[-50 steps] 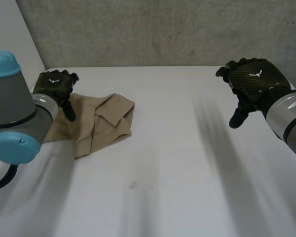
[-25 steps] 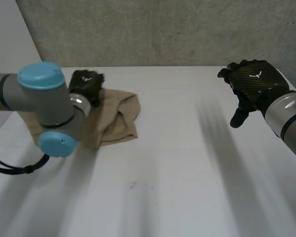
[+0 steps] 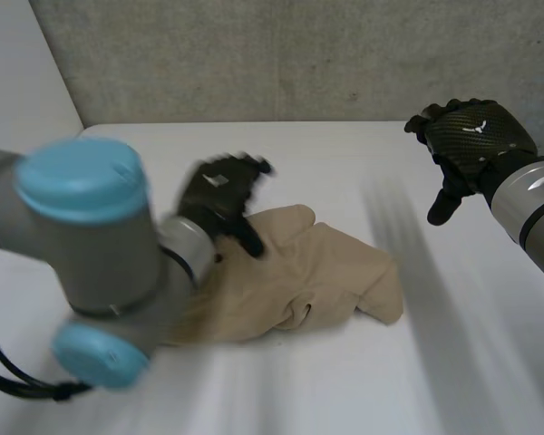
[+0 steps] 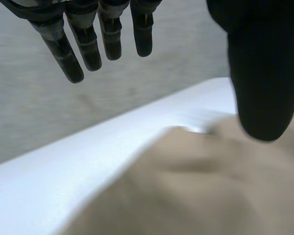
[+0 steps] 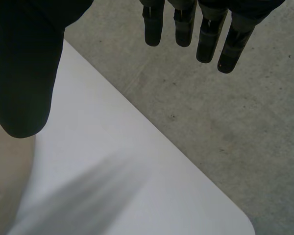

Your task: Fold the shorts.

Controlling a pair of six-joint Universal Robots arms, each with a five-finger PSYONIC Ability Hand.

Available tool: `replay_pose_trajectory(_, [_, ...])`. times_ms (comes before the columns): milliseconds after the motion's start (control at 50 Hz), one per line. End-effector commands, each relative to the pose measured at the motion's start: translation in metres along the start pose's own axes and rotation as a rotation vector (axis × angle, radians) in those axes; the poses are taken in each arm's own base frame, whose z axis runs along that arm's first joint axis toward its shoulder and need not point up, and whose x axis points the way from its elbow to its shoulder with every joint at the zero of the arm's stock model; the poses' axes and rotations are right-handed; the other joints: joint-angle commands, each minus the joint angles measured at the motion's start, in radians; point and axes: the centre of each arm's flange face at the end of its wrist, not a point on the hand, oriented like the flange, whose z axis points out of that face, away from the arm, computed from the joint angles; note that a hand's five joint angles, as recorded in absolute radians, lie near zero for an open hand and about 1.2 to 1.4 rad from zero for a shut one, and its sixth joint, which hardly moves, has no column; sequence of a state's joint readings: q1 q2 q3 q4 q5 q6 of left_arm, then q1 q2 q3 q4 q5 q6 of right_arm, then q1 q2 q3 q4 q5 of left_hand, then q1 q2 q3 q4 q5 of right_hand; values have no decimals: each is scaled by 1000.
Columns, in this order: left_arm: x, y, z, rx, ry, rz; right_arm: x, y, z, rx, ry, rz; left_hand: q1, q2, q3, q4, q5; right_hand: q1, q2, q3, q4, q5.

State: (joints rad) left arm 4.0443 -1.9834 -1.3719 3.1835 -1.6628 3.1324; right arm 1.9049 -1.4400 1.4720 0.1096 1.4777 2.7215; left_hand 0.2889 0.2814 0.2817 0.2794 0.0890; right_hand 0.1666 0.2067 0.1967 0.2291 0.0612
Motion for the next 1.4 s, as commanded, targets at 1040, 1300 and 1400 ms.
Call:
replay_pose_trajectory(1040, [-87, 14, 5, -60, -232, -16, -65, 29, 3, -101, -217, 39, 682, 689, 689, 691, 707, 8, -32, -22, -55, -61])
replay_pose_trajectory(1300, [-100, 55, 40, -216, -156, 100, -72, 31, -5, -176, -341, 111, -19, -12, -12, -10, 6, 8, -32, -22, -55, -61])
replay_pose_trajectory(1400, [-106, 72, 53, -279, -148, 123, -72, 32, -6, -179, -346, 108, -64, -56, -57, -54, -38, 8, -32, -22, -55, -61])
